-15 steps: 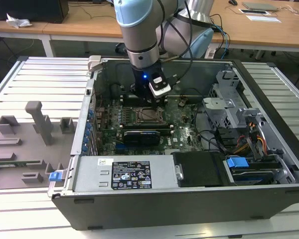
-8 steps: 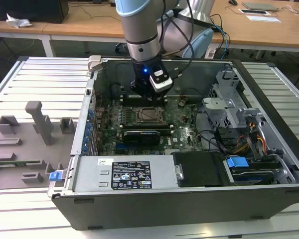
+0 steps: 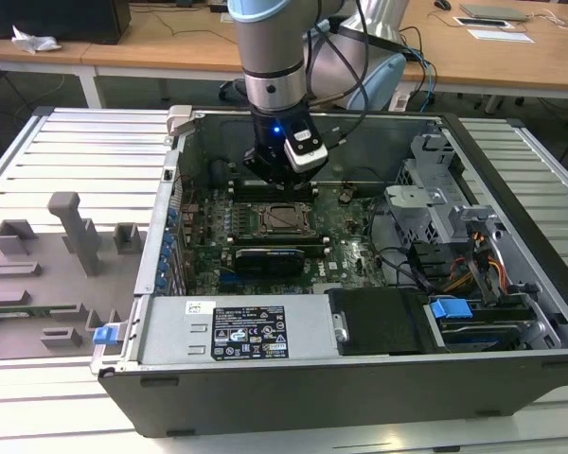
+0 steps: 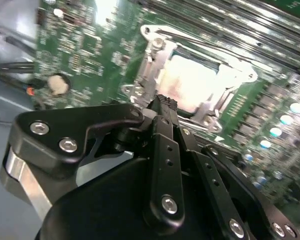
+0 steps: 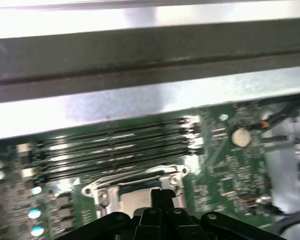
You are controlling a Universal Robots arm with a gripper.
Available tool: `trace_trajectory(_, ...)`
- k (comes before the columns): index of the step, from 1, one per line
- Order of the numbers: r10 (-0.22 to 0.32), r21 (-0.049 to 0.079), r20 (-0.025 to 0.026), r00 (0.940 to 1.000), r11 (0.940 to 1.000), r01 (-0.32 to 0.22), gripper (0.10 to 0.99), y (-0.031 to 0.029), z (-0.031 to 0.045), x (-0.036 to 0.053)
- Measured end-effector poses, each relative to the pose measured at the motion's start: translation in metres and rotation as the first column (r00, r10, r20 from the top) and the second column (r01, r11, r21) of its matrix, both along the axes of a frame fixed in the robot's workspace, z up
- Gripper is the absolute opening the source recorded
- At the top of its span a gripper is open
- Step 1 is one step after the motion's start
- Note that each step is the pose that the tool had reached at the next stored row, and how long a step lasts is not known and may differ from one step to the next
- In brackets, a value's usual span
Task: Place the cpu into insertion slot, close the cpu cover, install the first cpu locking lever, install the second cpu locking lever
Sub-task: 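Install the first cpu locking lever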
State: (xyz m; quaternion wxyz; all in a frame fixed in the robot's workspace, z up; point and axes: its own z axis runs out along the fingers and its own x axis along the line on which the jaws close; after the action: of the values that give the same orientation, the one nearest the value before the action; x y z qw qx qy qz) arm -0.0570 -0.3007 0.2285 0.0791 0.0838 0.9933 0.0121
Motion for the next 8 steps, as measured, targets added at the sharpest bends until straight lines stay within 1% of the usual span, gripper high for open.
trace_trajectory(1,0.000,0.000,-0.0141,0.9999,1.0000,0.000,0.106,0.0000,-0.0001,0.0002)
trace_trajectory(2,0.000,0.000,-0.0154,0.9999,1.0000,0.000,0.106,-0.0001,-0.0001,0.0002)
trace_trajectory(4,0.000,0.000,-0.0154,0.9999,1.0000,0.000,0.106,-0.0020,-0.0001,0.0001)
trace_trajectory(7,0.000,0.000,-0.0153,0.9999,1.0000,0.000,0.106,-0.0087,-0.0002,-0.0011)
trace_trajectory(8,0.000,0.000,-0.0154,0.9999,1.0000,0.000,0.106,-0.0121,-0.0002,-0.0017)
